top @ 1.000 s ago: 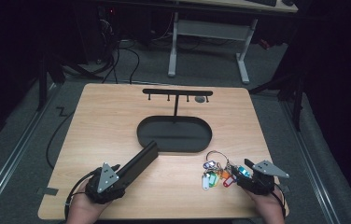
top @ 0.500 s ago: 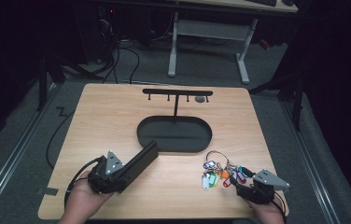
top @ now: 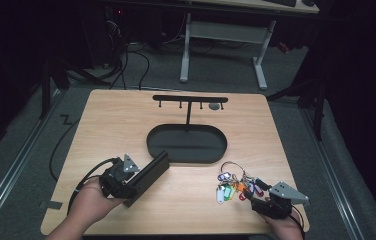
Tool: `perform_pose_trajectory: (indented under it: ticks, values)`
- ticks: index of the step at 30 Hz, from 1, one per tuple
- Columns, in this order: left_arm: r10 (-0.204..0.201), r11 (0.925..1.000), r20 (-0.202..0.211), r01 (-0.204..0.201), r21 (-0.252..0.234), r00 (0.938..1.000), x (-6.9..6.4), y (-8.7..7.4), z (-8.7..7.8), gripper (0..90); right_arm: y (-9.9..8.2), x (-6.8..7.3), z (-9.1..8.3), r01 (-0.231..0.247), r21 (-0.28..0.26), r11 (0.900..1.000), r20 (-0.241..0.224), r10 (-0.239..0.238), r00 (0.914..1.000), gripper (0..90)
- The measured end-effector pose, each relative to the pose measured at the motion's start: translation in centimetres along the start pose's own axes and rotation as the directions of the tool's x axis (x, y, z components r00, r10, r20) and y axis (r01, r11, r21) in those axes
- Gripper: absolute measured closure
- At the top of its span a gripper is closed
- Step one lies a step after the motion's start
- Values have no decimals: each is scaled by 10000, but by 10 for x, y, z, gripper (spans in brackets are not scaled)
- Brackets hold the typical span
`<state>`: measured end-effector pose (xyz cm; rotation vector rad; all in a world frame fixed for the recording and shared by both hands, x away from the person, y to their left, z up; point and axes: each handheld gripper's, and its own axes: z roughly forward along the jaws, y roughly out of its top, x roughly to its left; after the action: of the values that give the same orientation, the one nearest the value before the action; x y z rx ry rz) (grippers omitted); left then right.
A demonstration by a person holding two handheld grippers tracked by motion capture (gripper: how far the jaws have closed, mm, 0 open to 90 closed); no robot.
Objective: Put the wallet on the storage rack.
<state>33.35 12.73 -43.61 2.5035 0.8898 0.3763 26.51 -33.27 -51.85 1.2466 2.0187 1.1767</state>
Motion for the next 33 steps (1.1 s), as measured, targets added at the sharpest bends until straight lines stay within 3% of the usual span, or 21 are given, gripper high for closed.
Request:
perform_pose_trajectory:
  ticks: [7,14,21,25,29,33]
  values:
    - [195,9971,133,-204,728,9997,-2,10,6,447,-1,-1,1,10,53,10000,-8,-10,10000,361]
    - [299,9877,376,-353,1522,9988,0,20,10,510,-1,-2,2,36,83,10000,-33,-35,10000,363]
    - [256,9878,527,-333,1519,9983,1,22,12,642,-2,-3,1,24,107,9999,-30,-23,10000,364]
    - [247,9867,564,-334,1592,9981,3,22,13,665,-2,-3,1,30,118,9999,-42,-30,10000,364]
    - [545,9824,470,-620,1760,9974,4,24,13,695,-2,-4,1,12,124,9999,-34,-11,10000,365]
    - [1087,9771,282,-1121,1809,9937,2,24,13,704,-2,-4,1,-20,124,9999,-42,20,10000,365]
